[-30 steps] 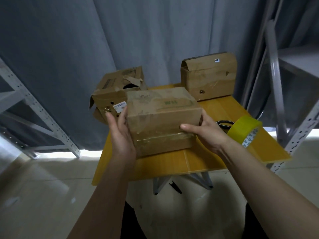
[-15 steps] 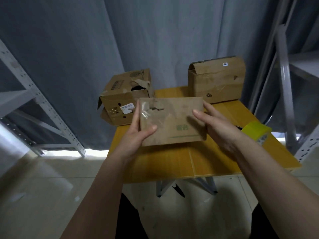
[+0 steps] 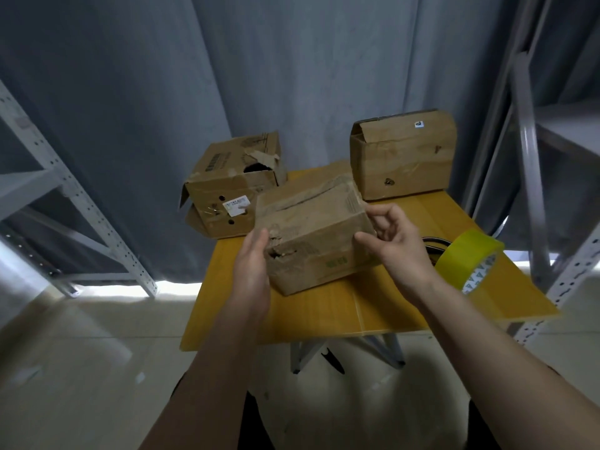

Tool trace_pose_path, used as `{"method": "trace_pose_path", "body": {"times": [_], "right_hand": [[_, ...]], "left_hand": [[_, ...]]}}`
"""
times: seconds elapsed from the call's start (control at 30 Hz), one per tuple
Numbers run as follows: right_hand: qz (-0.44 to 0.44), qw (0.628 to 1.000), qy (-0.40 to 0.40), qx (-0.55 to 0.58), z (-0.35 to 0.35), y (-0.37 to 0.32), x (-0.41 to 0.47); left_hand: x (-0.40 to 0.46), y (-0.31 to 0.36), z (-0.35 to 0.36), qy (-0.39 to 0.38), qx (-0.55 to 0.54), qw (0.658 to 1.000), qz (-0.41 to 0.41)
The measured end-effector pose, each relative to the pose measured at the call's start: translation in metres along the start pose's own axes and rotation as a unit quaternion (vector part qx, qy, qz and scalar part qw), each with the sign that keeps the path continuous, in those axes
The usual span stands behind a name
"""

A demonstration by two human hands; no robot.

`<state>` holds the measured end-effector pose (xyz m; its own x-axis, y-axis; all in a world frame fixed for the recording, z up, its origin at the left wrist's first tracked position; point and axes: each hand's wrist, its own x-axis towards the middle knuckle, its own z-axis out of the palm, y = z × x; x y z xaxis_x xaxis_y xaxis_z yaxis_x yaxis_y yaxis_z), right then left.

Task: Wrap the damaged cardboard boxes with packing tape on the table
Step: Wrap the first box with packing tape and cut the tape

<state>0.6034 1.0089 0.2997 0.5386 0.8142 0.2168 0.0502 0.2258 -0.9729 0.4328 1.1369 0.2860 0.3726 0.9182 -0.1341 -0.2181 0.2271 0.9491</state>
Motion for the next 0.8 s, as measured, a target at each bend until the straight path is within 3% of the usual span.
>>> {"method": "trace_pose_path", "body": {"times": [0.13,0.3,0.43,0.57,0.73,0.8], "right_hand": [[0.021,0.999,-0.001,0.038,-0.003,-0.002,-0.001],[0.013,0.998,0.052,0.017,-0.004,0.007,-0.002],[0.033,0.998,0.052,0.029,-0.004,0.011,-0.003],[0.05,0.995,0.084,0.001,-0.004,0.005,0.014],[0.101,0.984,0.143,-0.017,-0.004,-0.002,0.053],[0.117,0.98,0.149,-0.055,-0.005,-0.001,0.06]], "left_hand": [[-0.007,-0.001,-0.004,-0.04,0.063,0.996,0.055],[-0.01,-0.001,0.004,-0.087,0.059,0.99,0.09],[-0.018,0.0,0.015,-0.013,0.07,0.992,0.105],[-0.038,-0.011,0.043,0.086,0.174,0.977,0.083],[-0.056,-0.024,0.065,0.108,0.248,0.962,0.037],[-0.059,-0.021,0.058,0.126,0.319,0.934,0.099]]}}
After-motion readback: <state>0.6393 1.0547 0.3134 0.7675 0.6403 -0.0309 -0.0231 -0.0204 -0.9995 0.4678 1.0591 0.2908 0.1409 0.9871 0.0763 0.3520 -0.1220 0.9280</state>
